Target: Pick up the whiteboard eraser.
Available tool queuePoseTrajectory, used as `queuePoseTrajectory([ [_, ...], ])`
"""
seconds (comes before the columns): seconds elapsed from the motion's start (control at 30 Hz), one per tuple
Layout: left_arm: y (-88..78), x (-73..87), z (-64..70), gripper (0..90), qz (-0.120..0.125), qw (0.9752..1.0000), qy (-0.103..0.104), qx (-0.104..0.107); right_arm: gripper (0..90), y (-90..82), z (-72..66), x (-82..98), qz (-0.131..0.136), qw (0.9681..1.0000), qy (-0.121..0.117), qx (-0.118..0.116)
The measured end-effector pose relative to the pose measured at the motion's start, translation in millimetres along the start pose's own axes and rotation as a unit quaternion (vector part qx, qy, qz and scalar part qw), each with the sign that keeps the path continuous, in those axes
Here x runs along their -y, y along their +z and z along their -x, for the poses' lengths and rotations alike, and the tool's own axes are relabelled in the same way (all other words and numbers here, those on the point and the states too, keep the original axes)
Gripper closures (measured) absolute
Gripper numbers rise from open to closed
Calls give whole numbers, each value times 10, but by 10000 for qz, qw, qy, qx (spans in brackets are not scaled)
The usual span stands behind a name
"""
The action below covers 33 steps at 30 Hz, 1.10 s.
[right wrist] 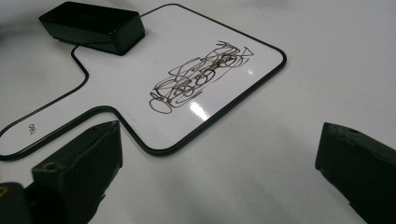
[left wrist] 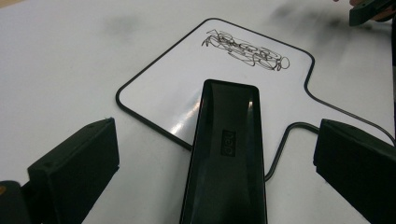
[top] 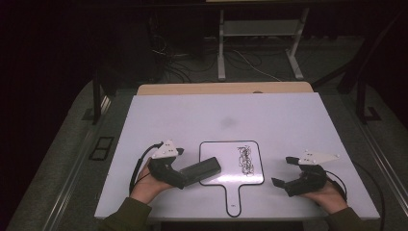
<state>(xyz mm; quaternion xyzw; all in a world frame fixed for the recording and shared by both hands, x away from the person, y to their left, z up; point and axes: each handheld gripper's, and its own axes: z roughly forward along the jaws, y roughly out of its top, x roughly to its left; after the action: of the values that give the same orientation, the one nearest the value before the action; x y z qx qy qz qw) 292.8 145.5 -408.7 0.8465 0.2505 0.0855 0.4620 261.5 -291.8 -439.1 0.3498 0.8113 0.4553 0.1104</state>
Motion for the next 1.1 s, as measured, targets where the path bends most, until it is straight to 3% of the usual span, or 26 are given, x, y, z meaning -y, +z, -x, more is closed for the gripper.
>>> queuePoseTrajectory([
  [0.7,107,-148,4,0,-34,10000,-4,88,0,-17,41,16,50,10000,81,31],
  [1.1,226,-246,23,0,-166,9996,122,210,0,-25,32,15,45,10000,70,35],
])
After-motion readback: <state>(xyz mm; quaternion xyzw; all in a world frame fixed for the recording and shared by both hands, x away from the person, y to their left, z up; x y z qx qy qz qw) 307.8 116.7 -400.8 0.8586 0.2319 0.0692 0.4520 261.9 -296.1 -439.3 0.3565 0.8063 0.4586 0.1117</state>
